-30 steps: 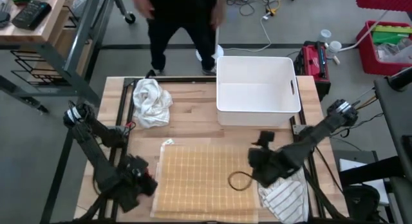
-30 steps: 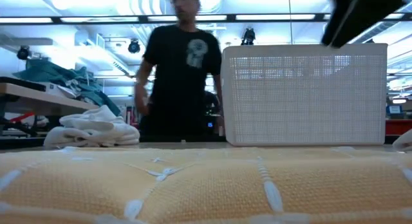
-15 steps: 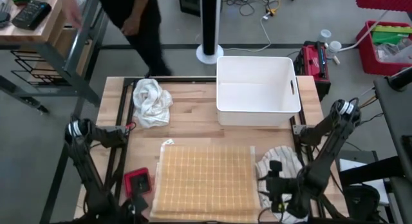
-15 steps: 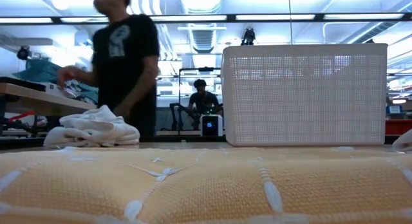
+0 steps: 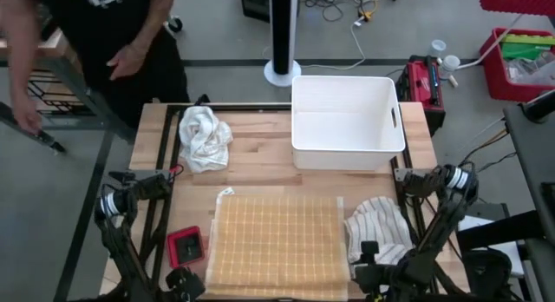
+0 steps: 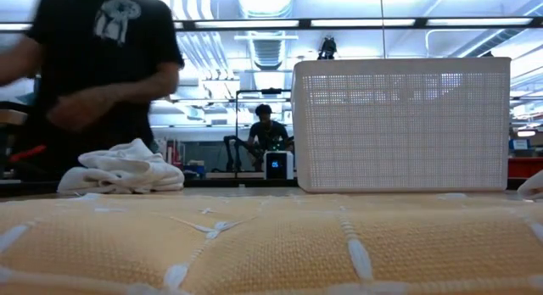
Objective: Fold towel
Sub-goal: Fold the yellow kitchen towel
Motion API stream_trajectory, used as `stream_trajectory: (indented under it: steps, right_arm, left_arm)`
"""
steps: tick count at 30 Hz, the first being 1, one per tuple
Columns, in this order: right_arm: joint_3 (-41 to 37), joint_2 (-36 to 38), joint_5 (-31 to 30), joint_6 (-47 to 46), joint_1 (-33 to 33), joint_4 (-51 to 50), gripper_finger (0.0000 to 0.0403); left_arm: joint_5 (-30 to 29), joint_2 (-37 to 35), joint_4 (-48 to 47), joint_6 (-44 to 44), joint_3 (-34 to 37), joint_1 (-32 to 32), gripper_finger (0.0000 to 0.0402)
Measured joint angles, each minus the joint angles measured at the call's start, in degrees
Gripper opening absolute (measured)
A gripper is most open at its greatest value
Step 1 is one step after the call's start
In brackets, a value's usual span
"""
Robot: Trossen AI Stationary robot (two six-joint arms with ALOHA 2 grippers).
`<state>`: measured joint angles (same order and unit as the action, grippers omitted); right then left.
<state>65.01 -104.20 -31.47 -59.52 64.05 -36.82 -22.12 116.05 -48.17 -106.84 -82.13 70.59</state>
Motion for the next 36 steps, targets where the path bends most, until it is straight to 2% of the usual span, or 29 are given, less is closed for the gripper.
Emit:
stream_trajectory:
  steps: [6,10,17,23,31,36]
  right_arm:
    - [-0.5,-2.8,-4.0,-7.4,2.7,3.5,0.0208]
    - [-1.4,-2.8,-4.6,-12.4,3.7,5.4,0.0214]
    - [-5.4,-2.8,-5.9,-14.8,4.1,17.1,0.0215]
    - [-8.0,-2.5,-6.6,-19.8,3.4,20.0,0.0198]
    - [-9.0,-2.4,-7.7,-20.0,1.0,26.3,0.0177]
    - [-10.6,-2.4,-7.1,-24.9,-1.2,27.5,0.0125]
  left_arm:
    - [-0.1,3.3,-2.1,-5.8,-0.8,0.7,0.0116]
    - [-0.8,4.2,-2.6,-8.4,-0.8,0.8,0.0106]
    - [-4.1,4.6,-2.8,-9.2,-0.8,1.1,0.0096]
    - [-5.1,4.7,-2.8,-9.2,-0.7,1.0,0.0098]
    - [-6.0,4.8,-2.9,-9.3,-0.6,0.9,0.0082]
    - [-8.4,4.8,-2.0,-9.7,-0.6,0.9,0.0078]
